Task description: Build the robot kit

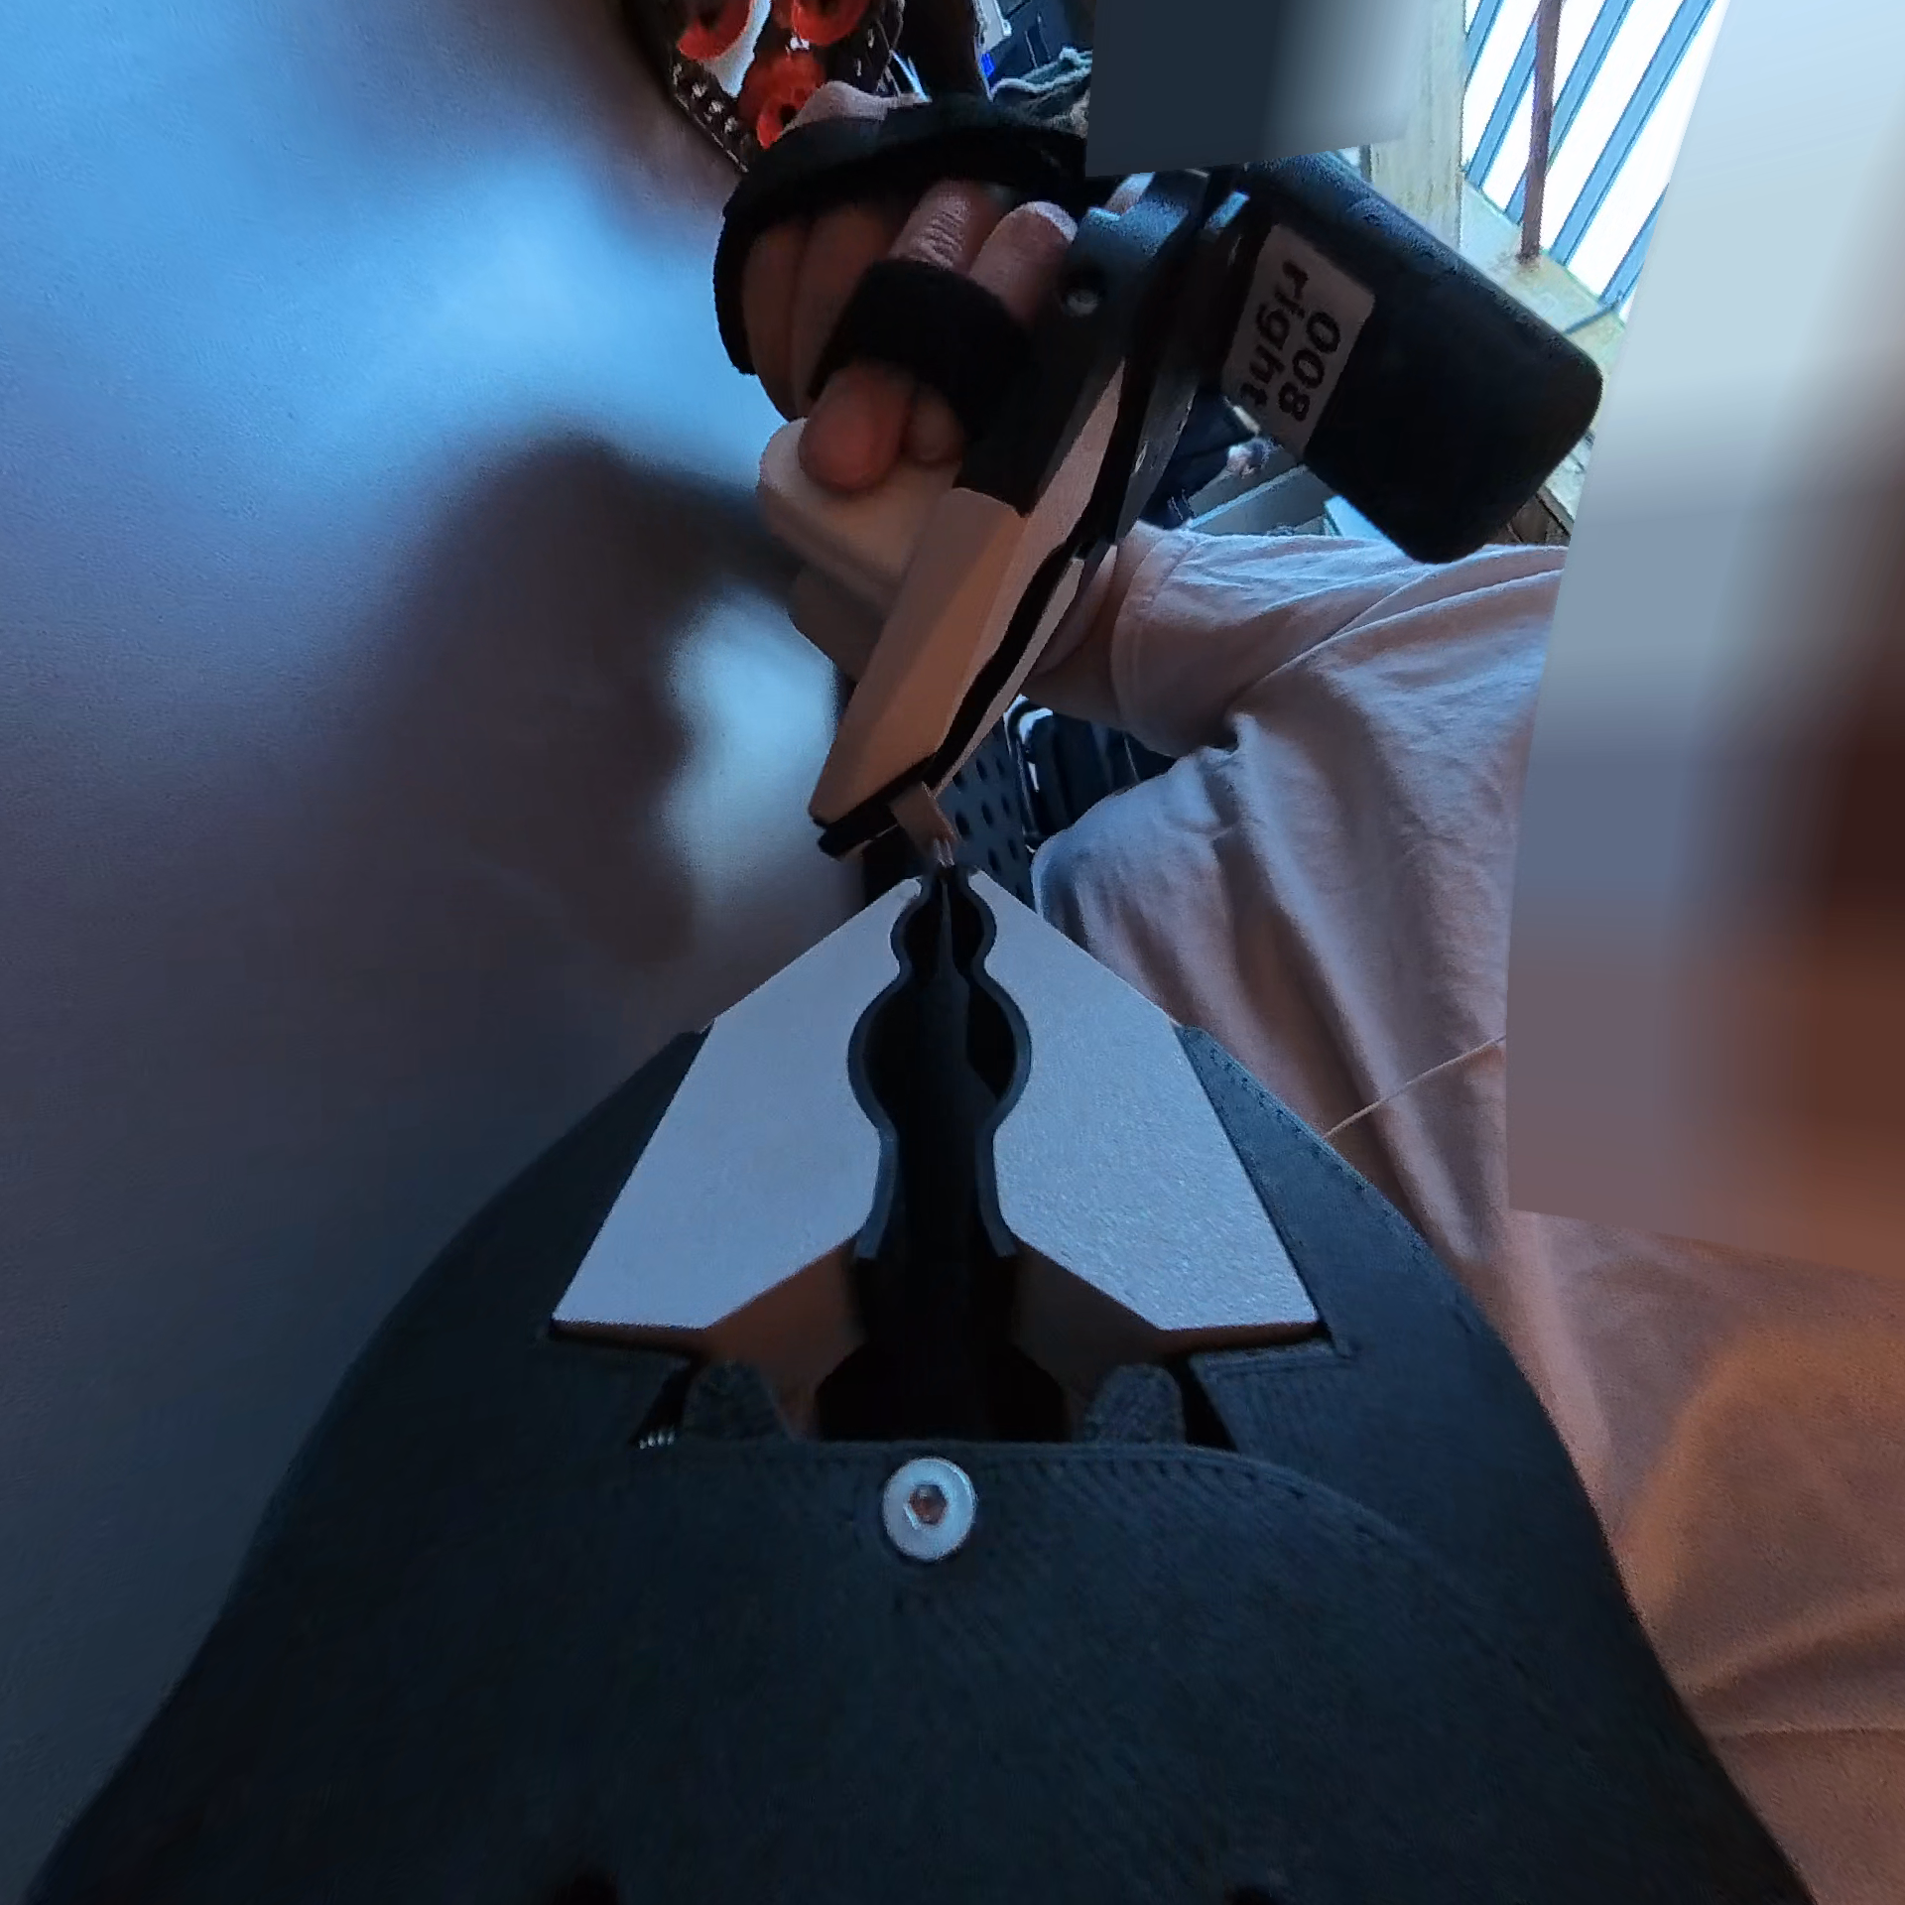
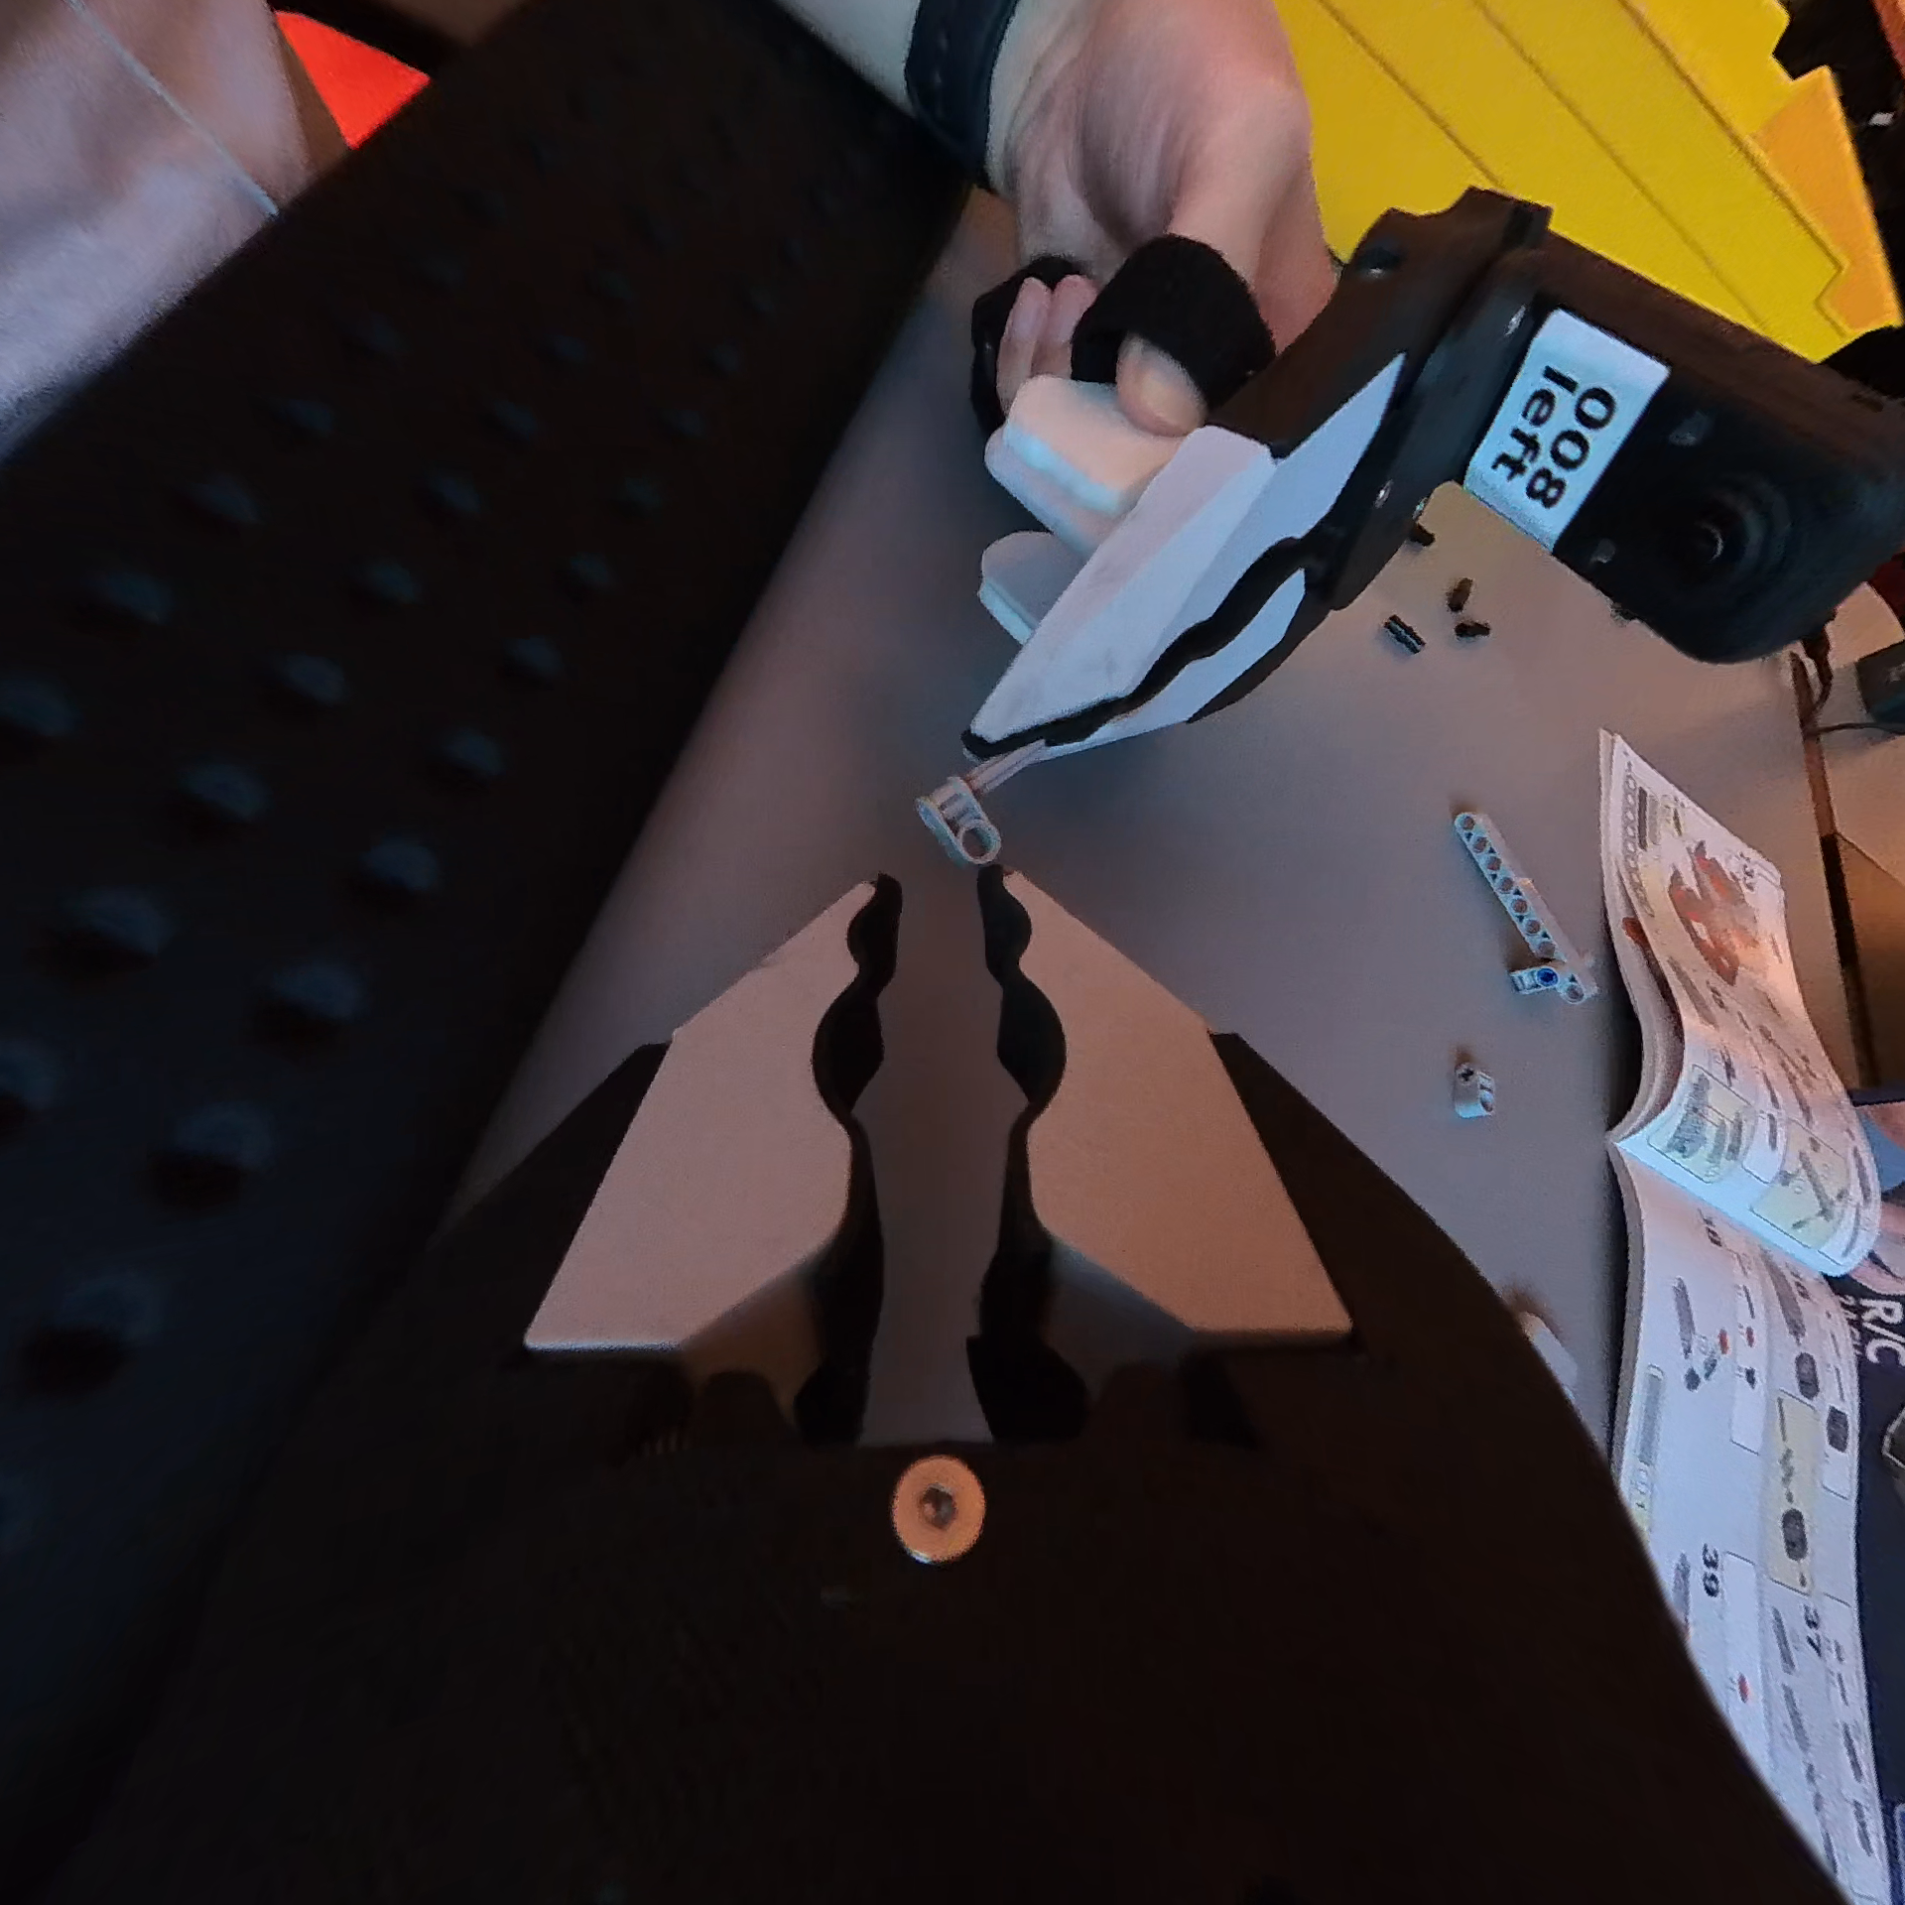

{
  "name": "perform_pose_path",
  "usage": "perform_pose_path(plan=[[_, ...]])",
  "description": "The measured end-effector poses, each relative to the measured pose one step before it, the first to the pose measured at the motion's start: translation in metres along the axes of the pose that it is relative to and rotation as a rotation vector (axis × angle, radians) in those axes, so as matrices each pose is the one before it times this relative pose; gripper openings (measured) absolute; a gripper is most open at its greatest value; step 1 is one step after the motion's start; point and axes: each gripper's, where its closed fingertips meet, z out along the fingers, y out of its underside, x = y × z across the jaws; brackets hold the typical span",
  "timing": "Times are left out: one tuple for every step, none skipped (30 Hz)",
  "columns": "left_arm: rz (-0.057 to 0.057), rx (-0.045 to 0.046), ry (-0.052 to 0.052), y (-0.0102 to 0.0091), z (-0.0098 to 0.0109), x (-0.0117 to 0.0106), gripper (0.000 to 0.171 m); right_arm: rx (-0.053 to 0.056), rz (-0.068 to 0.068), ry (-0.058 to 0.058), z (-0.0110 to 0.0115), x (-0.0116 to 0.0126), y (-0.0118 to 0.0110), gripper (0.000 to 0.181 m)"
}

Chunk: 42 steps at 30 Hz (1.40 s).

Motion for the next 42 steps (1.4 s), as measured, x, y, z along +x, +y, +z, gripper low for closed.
perform_pose_path(plan=[[-0.0074, -0.00588, 0.0018, 0.00116, 0.00042, -0.00040, 0.000, 0.0056, 0.0001, -0.0042, 0.00005, -0.00095, -0.00101, 0.016], [-0.0072, -0.00880, -0.0030, 0.00153, 0.00041, -0.00117, 0.000, 0.0082, 0.0022, -0.0036, -0.00050, -0.00048, -0.00115, 0.017], [-0.0033, -0.01128, 0.0014, 0.00201, 0.00043, -0.00039, 0.000, 0.0028, 0.0022, 0.0001, -0.00114, 0.00065, 0.00006, 0.017], [-0.0003, -0.00465, 0.0017, 0.00079, 0.00038, 0.00011, 0.000, 0.0036, 0.0054, 0.0020, -0.00144, 0.00100, -0.00002, 0.017], [-0.0012, -0.00411, 0.0006, 0.00055, 0.00024, 0.00003, 0.000, 0.0207, 0.0037, -0.0049, -0.00179, -0.00025, -0.00327, 0.017], [-0.0003, -0.00494, 0.0012, 0.00075, 0.00032, 0.00000, 0.000, 0.0364, 0.0051, -0.0055, -0.00163, -0.00068, -0.00626, 0.016], [0.0006, -0.00222, 0.0004, 0.00035, 0.00030, 0.00000, 0.000, 0.0287, 0.0082, -0.0011, -0.00094, 0.00015, -0.00524, 0.016], [0.0002, -0.00230, -0.0036, 0.00041, 0.00020, -0.00053, 0.000, 0.0069, 0.0027, -0.0024, -0.00028, -0.00033, -0.00167, 0.015], [0.0001, -0.00325, -0.0023, 0.00066, 0.00019, -0.00038, 0.000, -0.0017, -0.0049, -0.0060, 0.00013, -0.00129, 0.00006, 0.015], [0.0012, -0.00322, 0.0022, 0.00065, 0.00020, 0.00039, 0.000, -0.0028, -0.0035, -0.0065, 0.00034, -0.00149, 0.00052, 0.012], [0.0009, -0.00229, 0.0002, 0.00039, 0.00021, 0.00018, 0.000, 0.0009, -0.0018, -0.0029, 0.00008, -0.00065, 0.00008, 0.010], [0.0011, 0.00082, -0.0014, -0.00012, -0.00016, -0.00008, 0.000, 0.0003, -0.0002, 0.0003, 0.00001, 0.00013, 0.00000, 0.010], [0.0006, 0.00010, 0.0031, -0.00010, -0.00003, 0.00057, 0.000, 0.0057, 0.0022, -0.0028, -0.00020, -0.00021, -0.00074, 0.009], [0.0003, -0.00254, 0.0069, 0.00035, 0.00004, 0.00098, 0.000, 0.0107, 0.0075, -0.0070, -0.00016, -0.00052, -0.00144, 0.009], [-0.0010, -0.00078, 0.0016, 0.00011, 0.00016, 0.00011, 0.000, -0.0005, 0.0106, -0.0049, 0.00009, -0.00015, 0.00033, 0.009], [-0.0018, -0.00249, -0.0033, 0.00044, 0.00029, -0.00066, 0.000, -0.0038, 0.0047, -0.0058, 0.00029, -0.00072, 0.00060, 0.009], [-0.0015, -0.00503, -0.0011, 0.00078, 0.00055, -0.00030, 0.000, 0.0006, 0.0004, -0.0058, 0.00026, -0.00103, -0.00006, 0.010], [-0.0008, -0.00537, 0.0006, 0.00086, 0.00055, 0.00003, 0.000, -0.0013, -0.0028, -0.0022, 0.00043, -0.00070, -0.00005, 0.010], [0.0010, -0.00375, -0.0030, 0.00063, 0.00035, -0.00033, 0.000, -0.0039, -0.0033, -0.0028, 0.00073, -0.00084, 0.00045, 0.010], [0.0001, -0.00254, -0.0052, 0.00038, 0.00028, -0.00074, 0.000, -0.0081, 0.0000, -0.0012, 0.00080, -0.00042, 0.00124, 0.010], [0.0006, -0.00274, -0.0041, 0.00050, 0.00008, -0.00062, 0.000, -0.0082, 0.0020, 0.0016, 0.00102, 0.00009, 0.00146, 0.010], [0.0018, -0.00282, -0.0051, 0.00054, -0.00001, -0.00061, 0.000, -0.0020, 0.0025, -0.0020, 0.00091, -0.00069, 0.00021, 0.010], [0.0014, -0.00155, 0.0018, 0.00025, 0.00002, 0.00042, 0.000, 0.0025, 0.0025, -0.0057, 0.00092, -0.00111, -0.00069, 0.010], [0.0025, -0.00465, 0.0024, 0.00065, 0.00036, 0.00065, 0.000, 0.0030, -0.0002, -0.0061, 0.00068, -0.00114, -0.00076, 0.010], [0.0040, -0.00468, -0.0038, 0.00073, 0.00039, -0.00028, 0.000, -0.0039, -0.0016, -0.0025, 0.00055, -0.00067, 0.00056, 0.010], [0.0028, -0.00462, -0.0036, 0.00051, 0.00041, -0.00027, 0.000, -0.0036, -0.0022, -0.0028, 0.00045, -0.00075, 0.00042, 0.010], [0.0017, -0.00337, 0.0002, 0.00039, 0.00029, 0.00021, 0.000, 0.0005, 0.0004, -0.0044, 0.00024, -0.00076, -0.00001, 0.009], [0.0015, -0.00127, 0.0014, 0.00015, 0.00024, 0.00026, 0.000, 0.0007, 0.0050, -0.0042, 0.00022, -0.00047, -0.00001, 0.009], [0.0023, 0.00007, 0.0012, -0.00011, 0.00019, 0.00022, 0.000, 0.0001, 0.0098, -0.0080, 0.00006, -0.00071, -0.00024, 0.009], [0.0056, 0.00147, 0.0058, -0.00057, 0.00038, 0.00097, 0.000, 0.0047, 0.0155, -0.0122, -0.00029, -0.00089, -0.00114, 0.008], [0.0211, 0.01085, 0.0100, -0.00235, 0.00010, 0.00223, 0.000, 0.0114, 0.0199, -0.0059, -0.00087, 0.00030, -0.00177, 0.008], [0.0423, 0.02673, 0.0003, -0.00532, -0.00124, 0.00242, 0.000, 0.0064, 0.0268, 0.0119, -0.00160, 0.00368, -0.00022, 0.007], [0.0588, 0.03087, -0.0282, -0.00675, -0.00299, -0.00040, 0.002, 0.0006, 0.0372, 0.0222, -0.00260, 0.00637, 0.00158, 0.007], [0.0657, 0.03286, -0.0400, -0.00774, -0.00391, -0.00090, 0.017, -0.0067, 0.0488, 0.0267, -0.00260, 0.00824, 0.00361, 0.007], [0.0691, 0.04377, -0.0565, -0.00985, -0.00464, -0.00188, 0.049, 0.0132, 0.0536, 0.0203, -0.00247, 0.00788, 0.00096, 0.007], [0.0864, 0.04037, -0.0665, -0.00894, -0.00534, -0.00236, 0.059, 0.0264, 0.0589, 0.0153, -0.00259, 0.00712, -0.00180, 0.007], [0.1026, 0.02594, -0.0814, -0.00642, -0.00562, -0.00432, 0.057, 0.0293, 0.0579, 0.0007, -0.00238, 0.00483, -0.00309, 0.007], [0.1043, 0.01051, -0.1000, -0.00361, -0.00479, -0.00703, 0.058, 0.0310, 0.0541, -0.0094, -0.00213, 0.00281, -0.00339, 0.007], [0.0963, -0.00224, -0.0923, -0.00077, -0.00313, -0.00640, 0.059, 0.0263, 0.0476, -0.0035, -0.00187, 0.00300, -0.00283, 0.007], [0.0787, -0.00675, -0.0638, 0.00039, -0.00100, -0.00295, 0.059, 0.0194, 0.0361, -0.0073, -0.00135, 0.00169, -0.00219, 0.007], [0.0530, -0.00521, -0.0399, 0.00011, 0.00056, -0.00057, 0.056, 0.0128, 0.0246, -0.0101, -0.00091, 0.00032, -0.00161, 0.007], [0.0311, -0.00702, -0.0226, 0.00008, 0.00162, 0.00032, 0.053, 0.0102, 0.0172, -0.0037, -0.00035, 0.00053, -0.00135, 0.007]])
